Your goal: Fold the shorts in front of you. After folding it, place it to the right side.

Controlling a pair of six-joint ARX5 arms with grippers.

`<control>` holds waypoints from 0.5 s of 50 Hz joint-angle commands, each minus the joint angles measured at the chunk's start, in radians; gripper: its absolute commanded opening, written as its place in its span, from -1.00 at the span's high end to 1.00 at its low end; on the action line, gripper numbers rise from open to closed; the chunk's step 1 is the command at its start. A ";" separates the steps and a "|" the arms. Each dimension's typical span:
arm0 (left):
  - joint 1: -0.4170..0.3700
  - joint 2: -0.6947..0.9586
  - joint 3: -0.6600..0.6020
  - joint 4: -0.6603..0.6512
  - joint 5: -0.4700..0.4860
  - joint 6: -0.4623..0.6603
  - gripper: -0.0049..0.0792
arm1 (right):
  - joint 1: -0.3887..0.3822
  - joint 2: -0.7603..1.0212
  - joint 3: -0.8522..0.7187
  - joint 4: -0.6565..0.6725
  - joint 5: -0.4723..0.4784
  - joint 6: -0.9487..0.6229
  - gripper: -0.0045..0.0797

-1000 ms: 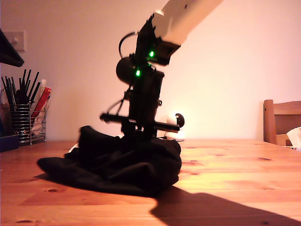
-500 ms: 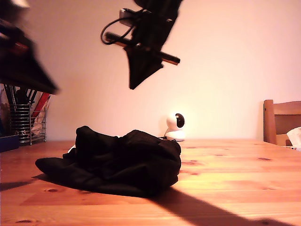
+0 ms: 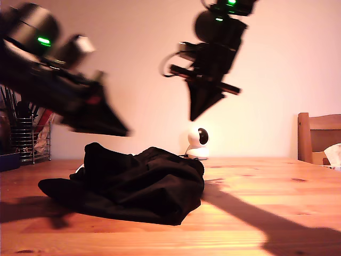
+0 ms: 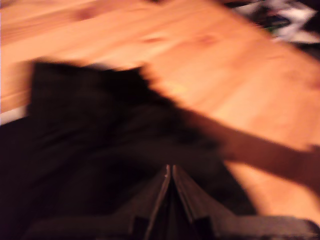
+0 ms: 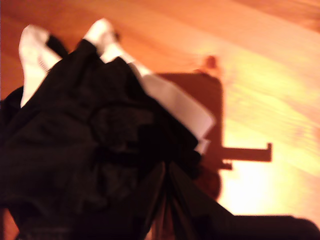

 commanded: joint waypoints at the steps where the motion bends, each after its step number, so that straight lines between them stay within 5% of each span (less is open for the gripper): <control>1: -0.023 0.044 -0.008 0.016 0.005 -0.005 0.93 | 0.012 0.006 -0.020 0.006 -0.013 -0.013 0.92; 25: -0.081 0.195 -0.005 0.027 0.021 -0.026 0.93 | 0.012 0.006 -0.020 0.010 -0.014 -0.029 0.92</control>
